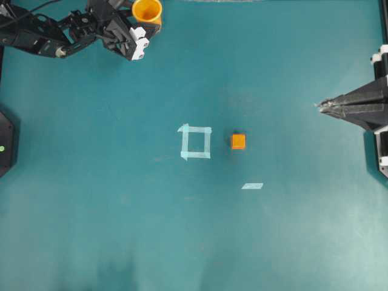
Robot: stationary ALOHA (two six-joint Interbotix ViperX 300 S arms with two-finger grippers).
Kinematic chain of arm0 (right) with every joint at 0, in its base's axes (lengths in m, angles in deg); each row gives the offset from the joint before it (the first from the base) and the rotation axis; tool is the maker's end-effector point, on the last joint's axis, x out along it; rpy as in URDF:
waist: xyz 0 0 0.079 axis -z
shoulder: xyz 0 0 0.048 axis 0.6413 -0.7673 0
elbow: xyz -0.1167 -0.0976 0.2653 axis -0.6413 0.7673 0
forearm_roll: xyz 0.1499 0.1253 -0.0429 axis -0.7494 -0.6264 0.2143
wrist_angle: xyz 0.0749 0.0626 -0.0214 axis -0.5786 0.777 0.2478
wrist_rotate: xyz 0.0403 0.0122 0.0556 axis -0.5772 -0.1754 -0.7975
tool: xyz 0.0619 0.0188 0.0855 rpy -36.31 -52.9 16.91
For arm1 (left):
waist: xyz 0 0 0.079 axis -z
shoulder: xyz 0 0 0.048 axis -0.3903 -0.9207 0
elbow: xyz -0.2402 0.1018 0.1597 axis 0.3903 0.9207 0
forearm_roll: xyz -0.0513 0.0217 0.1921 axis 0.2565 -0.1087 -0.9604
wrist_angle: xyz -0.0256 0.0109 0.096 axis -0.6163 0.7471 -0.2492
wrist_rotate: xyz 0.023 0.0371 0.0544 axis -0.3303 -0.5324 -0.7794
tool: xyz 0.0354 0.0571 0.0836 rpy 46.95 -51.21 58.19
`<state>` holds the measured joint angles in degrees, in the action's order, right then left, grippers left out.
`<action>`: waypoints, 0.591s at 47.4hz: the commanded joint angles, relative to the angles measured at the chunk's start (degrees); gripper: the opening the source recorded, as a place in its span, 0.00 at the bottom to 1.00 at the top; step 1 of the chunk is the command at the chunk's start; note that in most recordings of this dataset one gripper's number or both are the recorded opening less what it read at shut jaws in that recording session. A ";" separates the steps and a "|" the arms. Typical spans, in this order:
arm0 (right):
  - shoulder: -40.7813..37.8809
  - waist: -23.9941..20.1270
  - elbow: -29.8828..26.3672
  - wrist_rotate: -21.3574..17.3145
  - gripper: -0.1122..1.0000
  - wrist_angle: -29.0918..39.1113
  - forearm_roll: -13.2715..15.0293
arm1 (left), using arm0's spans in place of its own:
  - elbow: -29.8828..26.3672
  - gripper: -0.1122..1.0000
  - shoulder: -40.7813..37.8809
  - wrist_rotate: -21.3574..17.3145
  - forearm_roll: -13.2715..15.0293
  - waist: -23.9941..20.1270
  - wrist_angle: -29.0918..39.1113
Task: Move the cup backward with left arm.
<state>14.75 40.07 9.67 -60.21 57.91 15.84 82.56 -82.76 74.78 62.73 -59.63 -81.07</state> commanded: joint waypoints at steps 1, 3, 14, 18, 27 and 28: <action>-0.26 0.09 -1.93 0.09 0.10 -0.26 0.09 | -1.14 0.68 0.79 0.09 -0.09 -0.35 -0.35; -0.26 0.00 -1.93 0.09 0.10 -0.26 0.00 | -1.14 0.68 0.79 0.09 -0.09 -0.35 -0.35; -0.26 0.00 -1.93 0.09 0.10 -0.18 0.00 | -0.97 0.68 0.79 0.09 -0.09 -0.44 -0.35; -0.26 0.00 -1.93 0.09 0.10 -0.26 0.09 | -0.88 0.68 0.79 0.00 -0.09 -0.53 -0.53; -0.26 0.09 -1.93 0.09 0.10 -0.26 0.00 | -0.79 0.68 0.79 0.09 -0.09 -0.53 -0.53; -0.26 0.00 -1.93 0.09 0.10 -0.26 0.00 | -0.79 0.68 0.79 0.09 0.00 -0.53 -0.53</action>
<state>14.84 40.07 9.67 -60.21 57.91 15.84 82.56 -82.68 74.69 62.73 -59.89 -81.16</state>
